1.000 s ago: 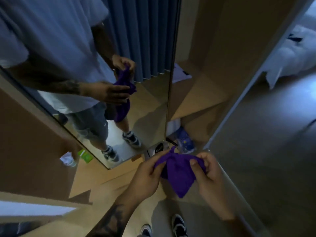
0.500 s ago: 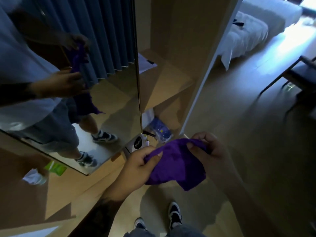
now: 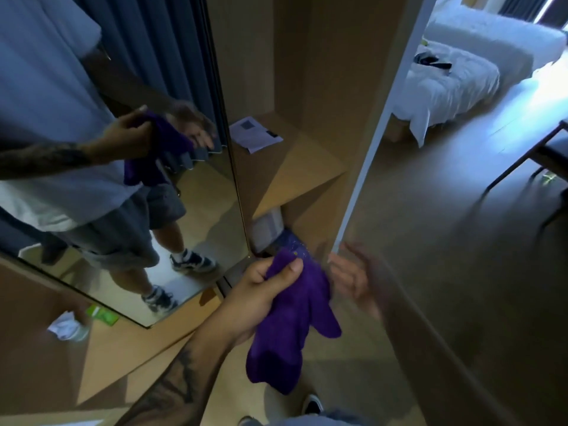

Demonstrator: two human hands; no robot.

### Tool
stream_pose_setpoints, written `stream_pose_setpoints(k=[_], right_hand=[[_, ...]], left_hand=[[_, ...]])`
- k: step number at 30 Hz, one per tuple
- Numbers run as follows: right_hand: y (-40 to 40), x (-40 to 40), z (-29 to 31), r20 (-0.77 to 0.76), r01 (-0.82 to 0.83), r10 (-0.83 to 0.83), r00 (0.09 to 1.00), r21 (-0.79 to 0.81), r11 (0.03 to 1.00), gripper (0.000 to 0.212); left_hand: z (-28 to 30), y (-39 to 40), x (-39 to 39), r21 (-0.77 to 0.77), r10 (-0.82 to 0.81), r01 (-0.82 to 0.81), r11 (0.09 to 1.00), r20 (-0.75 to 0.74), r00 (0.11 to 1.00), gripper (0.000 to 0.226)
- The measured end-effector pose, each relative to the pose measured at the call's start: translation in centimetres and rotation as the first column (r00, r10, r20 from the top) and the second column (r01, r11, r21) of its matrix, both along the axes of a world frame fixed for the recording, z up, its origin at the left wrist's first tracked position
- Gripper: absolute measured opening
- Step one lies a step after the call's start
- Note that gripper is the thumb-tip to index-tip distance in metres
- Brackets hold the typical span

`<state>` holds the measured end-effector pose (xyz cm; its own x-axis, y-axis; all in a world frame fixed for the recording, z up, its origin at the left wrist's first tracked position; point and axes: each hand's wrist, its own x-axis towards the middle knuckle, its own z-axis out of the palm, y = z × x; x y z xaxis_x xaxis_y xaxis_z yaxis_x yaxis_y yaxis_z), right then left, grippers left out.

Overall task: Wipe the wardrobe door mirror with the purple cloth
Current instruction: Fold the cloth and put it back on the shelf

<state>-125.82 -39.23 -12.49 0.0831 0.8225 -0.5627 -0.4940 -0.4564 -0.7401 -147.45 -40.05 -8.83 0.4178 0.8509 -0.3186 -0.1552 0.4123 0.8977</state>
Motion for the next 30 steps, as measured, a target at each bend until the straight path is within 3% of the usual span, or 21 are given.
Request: stream_pose_setpoints(k=[3, 5, 7, 10, 16, 19, 23, 30], right_hand=[[-2.5, -0.8, -2.8, 0.060, 0.035, -0.031, 0.998, -0.063, 0.997, 0.034], [-3.9, -1.3, -3.4, 0.084, -0.007, 0.017, 0.996, -0.120, 0.993, 0.052], [-4.5, -1.5, -3.4, 0.009, -0.087, 0.089, 0.996, -0.126, 0.988, 0.068], [-4.6, -1.9, -3.3, -0.132, -0.169, 0.159, 0.978, -0.067, 0.983, 0.067], [-4.4, -0.3, -3.4, -0.348, -0.277, 0.250, 0.904, -0.028, 0.960, 0.040], [-4.6, 0.5, -3.7, -0.337, -0.333, 0.306, 0.890, -0.023, 0.943, 0.047], [-5.2, 0.8, -3.8, -0.307, -0.229, 0.221, 0.926, 0.010, 0.973, 0.066], [-6.2, 1.1, -2.1, -0.119, 0.010, 0.005, 0.993, 0.125, 0.992, 0.011]], left_hand=[[-0.2, 0.3, 1.5, -0.016, 0.057, -0.057, 0.998, 0.043, 0.997, 0.022], [-0.4, 0.3, 2.1, -0.037, 0.098, -0.096, 0.995, 0.077, 0.992, 0.027], [-0.5, 0.4, 2.5, -0.067, 0.138, -0.130, 0.989, 0.117, 0.984, 0.033], [-1.0, 0.4, 2.9, -0.128, 0.192, -0.173, 0.977, 0.155, 0.969, 0.039], [-0.5, -0.2, 3.2, -0.215, 0.269, -0.240, 0.947, 0.119, 0.956, 0.034], [-1.0, -0.7, 3.2, -0.253, 0.279, -0.240, 0.937, 0.130, 0.952, 0.035], [-1.4, -1.2, 2.8, -0.264, 0.235, -0.195, 0.945, 0.128, 0.964, 0.036], [-2.5, -1.9, 0.4, -0.204, 0.169, -0.151, 0.967, 0.072, 0.983, 0.032]])
